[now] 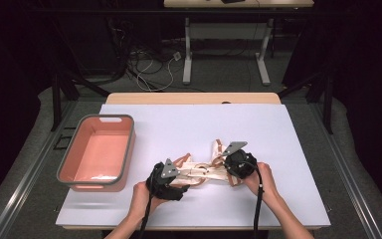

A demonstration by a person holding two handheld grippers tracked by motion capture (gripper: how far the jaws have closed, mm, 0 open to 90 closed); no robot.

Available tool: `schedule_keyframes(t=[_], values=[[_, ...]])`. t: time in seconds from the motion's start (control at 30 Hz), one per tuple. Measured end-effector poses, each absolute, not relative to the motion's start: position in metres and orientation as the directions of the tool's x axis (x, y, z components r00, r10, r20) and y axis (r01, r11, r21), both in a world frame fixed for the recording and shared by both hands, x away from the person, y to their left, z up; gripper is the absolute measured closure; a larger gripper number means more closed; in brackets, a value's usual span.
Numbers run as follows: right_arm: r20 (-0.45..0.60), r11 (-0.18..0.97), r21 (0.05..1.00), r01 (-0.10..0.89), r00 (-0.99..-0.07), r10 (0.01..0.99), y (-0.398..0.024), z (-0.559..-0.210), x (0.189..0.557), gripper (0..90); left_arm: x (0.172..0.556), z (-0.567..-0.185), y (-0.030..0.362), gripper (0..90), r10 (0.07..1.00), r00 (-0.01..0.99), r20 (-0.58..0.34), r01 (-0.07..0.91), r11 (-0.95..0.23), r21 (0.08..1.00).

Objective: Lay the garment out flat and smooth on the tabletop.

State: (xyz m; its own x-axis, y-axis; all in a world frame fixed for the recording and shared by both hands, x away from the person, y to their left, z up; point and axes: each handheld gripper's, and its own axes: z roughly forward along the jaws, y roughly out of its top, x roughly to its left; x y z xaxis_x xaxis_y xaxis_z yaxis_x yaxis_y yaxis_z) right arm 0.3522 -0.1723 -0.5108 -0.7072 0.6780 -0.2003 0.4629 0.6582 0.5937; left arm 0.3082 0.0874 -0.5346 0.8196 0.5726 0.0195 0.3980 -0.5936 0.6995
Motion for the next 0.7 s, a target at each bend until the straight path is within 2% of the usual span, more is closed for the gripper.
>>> schedule_keyframes(t=[0.17, 0.3, 0.4, 0.63, 0.7], values=[[-0.176, 0.642, 0.600, 0.477, -0.705, 0.687, -0.175, -0.510, 0.354, 80.7, 0.306, -0.543, 0.073, 43.2, 0.534, 0.845, 0.021, 0.383, -0.631, 0.675], [-0.182, 0.650, 0.594, 0.474, -0.708, 0.682, -0.173, -0.511, 0.353, 80.2, 0.308, -0.549, 0.063, 47.4, 0.517, 0.856, 0.027, 0.363, -0.636, 0.681], [-0.182, 0.649, 0.598, 0.470, -0.709, 0.681, -0.172, -0.511, 0.355, 80.3, 0.311, -0.554, 0.056, 50.9, 0.518, 0.855, 0.010, 0.368, -0.621, 0.692], [-0.184, 0.654, 0.591, 0.471, -0.711, 0.679, -0.169, -0.510, 0.354, 80.2, 0.313, -0.555, 0.038, 59.1, 0.531, 0.846, 0.036, 0.366, -0.629, 0.685], [-0.182, 0.652, 0.595, 0.471, -0.711, 0.679, -0.168, -0.510, 0.354, 80.2, 0.317, -0.556, 0.033, 64.1, 0.534, 0.845, 0.023, 0.377, -0.626, 0.682]])
